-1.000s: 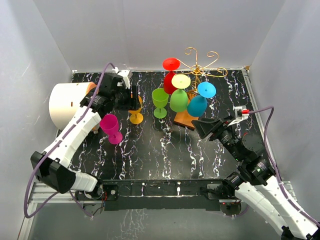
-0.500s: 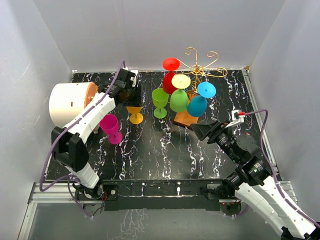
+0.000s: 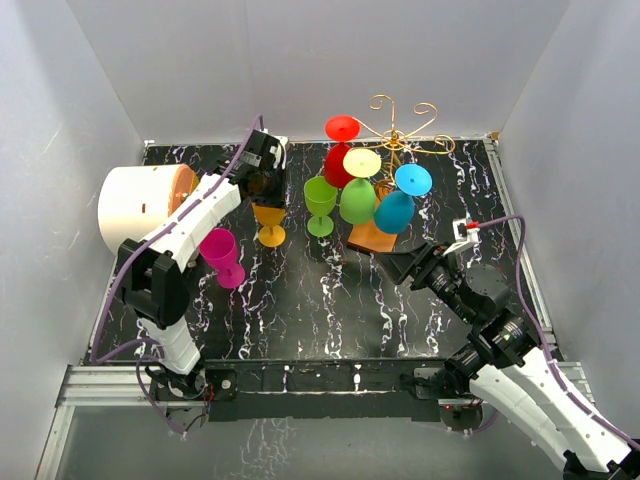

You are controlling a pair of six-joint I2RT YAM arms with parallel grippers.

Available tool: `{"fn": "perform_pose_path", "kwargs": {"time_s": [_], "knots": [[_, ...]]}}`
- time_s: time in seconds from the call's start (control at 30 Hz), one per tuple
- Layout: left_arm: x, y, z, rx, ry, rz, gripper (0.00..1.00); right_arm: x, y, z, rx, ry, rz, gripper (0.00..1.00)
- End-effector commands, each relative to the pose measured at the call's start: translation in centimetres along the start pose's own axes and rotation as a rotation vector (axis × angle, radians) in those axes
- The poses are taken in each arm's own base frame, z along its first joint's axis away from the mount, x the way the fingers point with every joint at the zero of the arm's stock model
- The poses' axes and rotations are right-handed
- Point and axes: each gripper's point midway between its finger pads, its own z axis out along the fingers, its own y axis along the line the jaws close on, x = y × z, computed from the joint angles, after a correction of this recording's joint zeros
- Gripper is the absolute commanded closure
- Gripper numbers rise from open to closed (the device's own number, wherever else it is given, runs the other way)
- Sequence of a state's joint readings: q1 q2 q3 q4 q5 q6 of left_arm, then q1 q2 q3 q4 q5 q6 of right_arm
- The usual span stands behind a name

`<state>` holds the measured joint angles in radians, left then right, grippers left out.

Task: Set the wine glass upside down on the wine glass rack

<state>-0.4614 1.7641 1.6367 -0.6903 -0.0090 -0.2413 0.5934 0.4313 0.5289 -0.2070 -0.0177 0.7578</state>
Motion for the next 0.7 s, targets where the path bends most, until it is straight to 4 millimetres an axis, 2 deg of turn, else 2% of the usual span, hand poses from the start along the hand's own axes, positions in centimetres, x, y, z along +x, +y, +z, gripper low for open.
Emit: {"fn": "perform_pose_path", "kwargs": {"time_s": [0.0, 0.07, 0.17, 0.3, 0.53, 0.67], "knots": [[1.08, -0.05, 0.23, 0.013, 0.062, 0.031, 0.8, -2.1, 1.58, -0.4, -0.04, -0.062, -0.015, 0.34], [1.39, 0.03, 0.39, 0.01, 0.076, 0.031, 0.8, -2.03, 1.53, -0.34, -0.037, -0.057, -0.014, 0.34], [1.76, 0.22, 0.46, 0.004, 0.089, 0.032, 0.72, -2.0, 1.49, -0.26, -0.034, -0.054, -0.014, 0.34], [1.32, 0.08, -0.11, 0.009, 0.066, 0.034, 0.69, -1.85, 1.37, -0.07, -0.029, -0.047, -0.016, 0.34], [1.26, 0.42, -0.04, -0.009, 0.063, 0.042, 0.83, -1.8, 1.52, 0.24, -0.034, -0.041, -0.013, 0.34], [1.0, 0.53, -0.22, -0.014, 0.052, 0.046, 0.98, -1.63, 1.35, 0.29, -0.026, -0.034, -0.005, 0.34]]}}
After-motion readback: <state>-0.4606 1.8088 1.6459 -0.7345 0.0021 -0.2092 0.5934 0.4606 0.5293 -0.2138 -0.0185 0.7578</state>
